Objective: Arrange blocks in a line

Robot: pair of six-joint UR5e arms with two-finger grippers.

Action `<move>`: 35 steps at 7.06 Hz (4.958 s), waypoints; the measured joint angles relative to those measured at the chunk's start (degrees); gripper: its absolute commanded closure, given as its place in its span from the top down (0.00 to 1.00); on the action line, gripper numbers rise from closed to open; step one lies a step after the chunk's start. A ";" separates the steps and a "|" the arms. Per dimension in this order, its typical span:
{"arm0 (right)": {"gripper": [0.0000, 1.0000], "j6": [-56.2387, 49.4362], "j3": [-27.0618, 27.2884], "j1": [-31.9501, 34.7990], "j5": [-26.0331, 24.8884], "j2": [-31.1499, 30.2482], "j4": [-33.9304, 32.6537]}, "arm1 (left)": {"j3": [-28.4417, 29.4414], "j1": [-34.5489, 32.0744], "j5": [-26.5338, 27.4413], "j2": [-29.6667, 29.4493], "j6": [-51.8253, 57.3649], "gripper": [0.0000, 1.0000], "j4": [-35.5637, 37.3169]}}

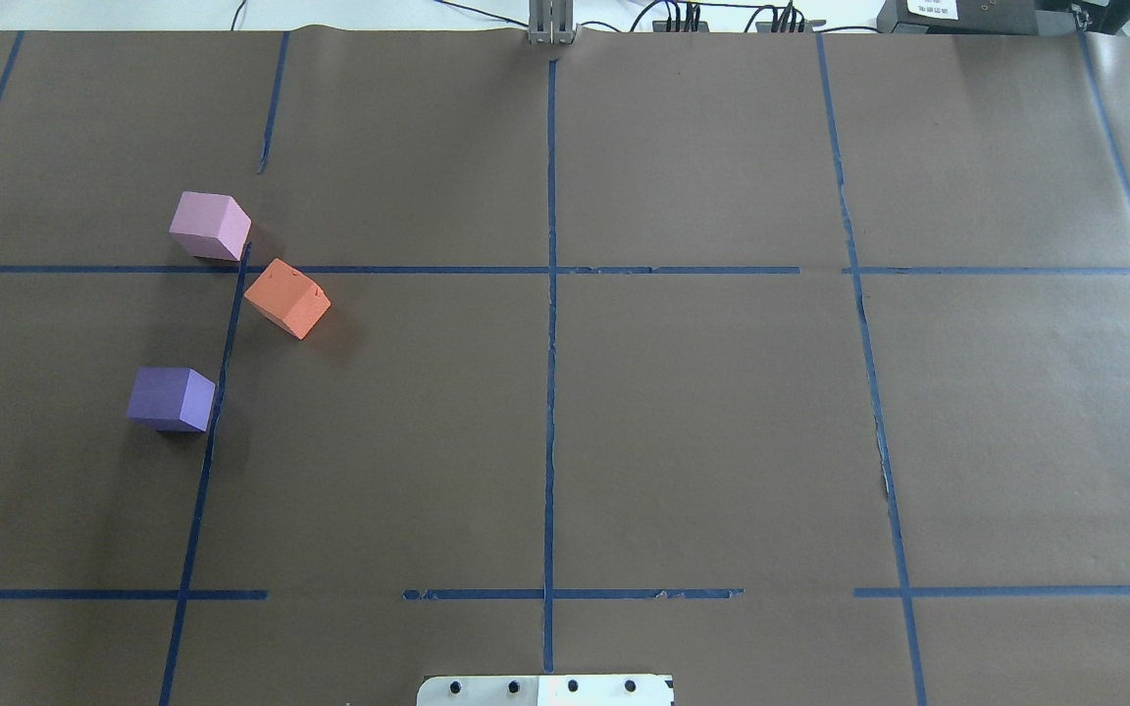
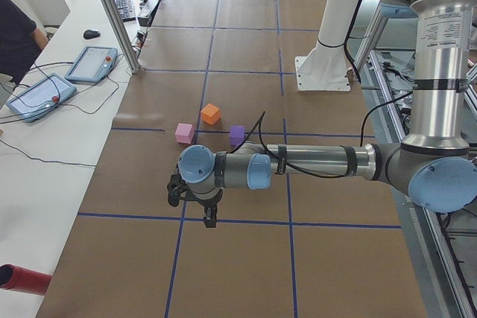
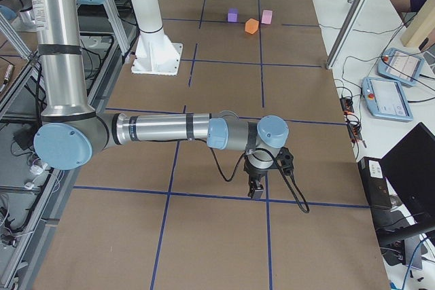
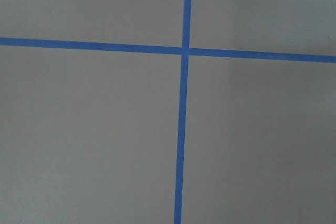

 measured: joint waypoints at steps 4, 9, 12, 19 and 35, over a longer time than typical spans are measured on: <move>1.00 0.00 0.00 0.01 0.00 0.00 0.00 | -0.16 2.43 0.08 -0.01 0.04 1.00 -0.27; 1.00 0.00 0.00 0.00 0.00 0.00 0.00 | -4.25 6.95 1.36 -2.96 -3.48 1.00 0.16; 1.00 0.00 0.00 0.00 0.00 0.00 0.00 | -4.64 16.51 6.36 -13.41 -11.09 1.00 2.21; 1.00 0.00 0.00 0.00 0.00 0.00 0.00 | -5.11 31.96 11.11 -25.81 -18.79 1.00 0.33; 1.00 0.00 0.00 0.02 0.00 0.00 0.00 | 2.67 42.01 16.43 -28.39 -18.03 1.00 -10.63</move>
